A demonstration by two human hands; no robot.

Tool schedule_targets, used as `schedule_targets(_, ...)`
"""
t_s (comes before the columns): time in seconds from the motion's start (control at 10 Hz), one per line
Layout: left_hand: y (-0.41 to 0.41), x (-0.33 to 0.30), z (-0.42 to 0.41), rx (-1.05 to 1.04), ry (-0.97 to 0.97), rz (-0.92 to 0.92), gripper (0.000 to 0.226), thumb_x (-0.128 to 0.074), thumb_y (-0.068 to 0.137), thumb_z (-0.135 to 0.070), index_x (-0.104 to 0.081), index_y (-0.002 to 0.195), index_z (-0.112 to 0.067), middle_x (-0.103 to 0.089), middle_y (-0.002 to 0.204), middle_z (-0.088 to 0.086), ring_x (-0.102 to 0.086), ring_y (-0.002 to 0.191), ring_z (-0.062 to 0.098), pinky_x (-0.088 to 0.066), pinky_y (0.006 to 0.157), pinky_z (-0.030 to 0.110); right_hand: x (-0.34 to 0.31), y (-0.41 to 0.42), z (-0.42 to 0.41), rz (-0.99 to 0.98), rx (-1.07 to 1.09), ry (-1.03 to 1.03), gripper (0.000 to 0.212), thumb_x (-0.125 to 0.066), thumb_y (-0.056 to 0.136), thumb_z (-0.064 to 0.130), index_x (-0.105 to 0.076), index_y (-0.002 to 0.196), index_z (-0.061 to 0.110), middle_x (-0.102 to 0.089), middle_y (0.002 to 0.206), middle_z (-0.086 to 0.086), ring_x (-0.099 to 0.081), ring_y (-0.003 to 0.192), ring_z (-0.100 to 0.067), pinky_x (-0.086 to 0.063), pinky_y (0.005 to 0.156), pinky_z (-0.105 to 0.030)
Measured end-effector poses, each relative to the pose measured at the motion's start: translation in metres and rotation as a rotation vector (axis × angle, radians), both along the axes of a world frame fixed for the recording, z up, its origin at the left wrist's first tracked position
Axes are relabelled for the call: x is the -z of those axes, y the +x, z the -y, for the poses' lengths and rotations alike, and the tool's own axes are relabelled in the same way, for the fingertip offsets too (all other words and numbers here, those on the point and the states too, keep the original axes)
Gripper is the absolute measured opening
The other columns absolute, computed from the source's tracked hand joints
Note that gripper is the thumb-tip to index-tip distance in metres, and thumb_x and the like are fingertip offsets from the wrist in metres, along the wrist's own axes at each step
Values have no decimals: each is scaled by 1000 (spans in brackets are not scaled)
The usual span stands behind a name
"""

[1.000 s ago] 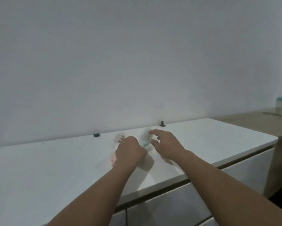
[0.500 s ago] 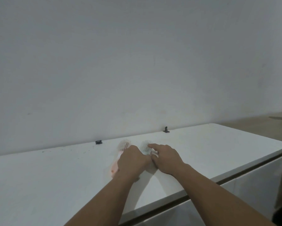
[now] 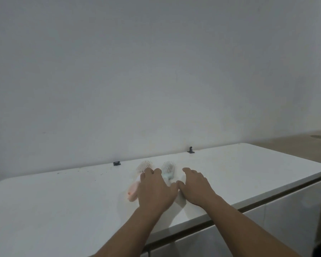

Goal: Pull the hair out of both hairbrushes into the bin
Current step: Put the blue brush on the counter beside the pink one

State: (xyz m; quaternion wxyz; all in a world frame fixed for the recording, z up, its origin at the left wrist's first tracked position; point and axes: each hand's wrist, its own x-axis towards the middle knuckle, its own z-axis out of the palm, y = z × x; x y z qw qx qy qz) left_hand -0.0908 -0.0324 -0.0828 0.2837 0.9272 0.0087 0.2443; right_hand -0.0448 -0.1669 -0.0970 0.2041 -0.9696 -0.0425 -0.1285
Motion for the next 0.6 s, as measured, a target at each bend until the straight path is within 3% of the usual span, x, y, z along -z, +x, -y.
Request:
schedule_targets(0.1, -19, 9, -3, 18, 78, 211, 48, -59, 82, -46, -58, 121, -18, -53, 123, 0, -48, 115, 20, -43, 92, 31, 0, -14, 4, -10, -13, -3, 51, -44, 95, 43, -43, 136, 14, -50, 140, -7, -45, 128, -27, -37, 105, -39)
schedule_targets(0.2, -36, 22, -12, 65, 140, 334, 38, -66, 70, -45, -67, 97, -19, -62, 102, -1, -59, 93, 23, -50, 73, 35, 3, -27, 9, -11, -16, -20, 54, -41, 96, 47, -41, 141, 16, -47, 145, -3, -44, 132, -23, -35, 109, -36)
schedule_targets(0.4, -70, 43, -38, 114, 239, 427, 44, -58, 56, -50, -73, 82, -18, -68, 92, 3, -66, 77, 27, -54, 56, 34, 10, -59, 25, 101, -36, -74, 47, -34, 99, 44, -48, 137, 21, -48, 145, 6, -41, 134, -13, -27, 111, -28)
schedule_targets(0.5, -81, 61, -52, 109, 352, 456, 41, -61, 54, -49, -74, 76, -17, -70, 84, 5, -62, 73, 26, -54, 50, 33, 21, -73, 33, 226, -121, -74, 61, -16, 94, 52, -49, 138, 24, -47, 147, 6, -37, 137, -12, -23, 112, -25)
schedule_targets(0.6, -94, 73, -68, 187, 553, 587, 27, -58, 70, -40, -67, 85, -18, -73, 77, 3, -62, 68, 19, -50, 58, 24, 38, -80, 44, 267, -100, -76, 86, -1, 86, 71, -61, 130, 28, -54, 141, 10, -46, 134, -7, -17, 111, -20)
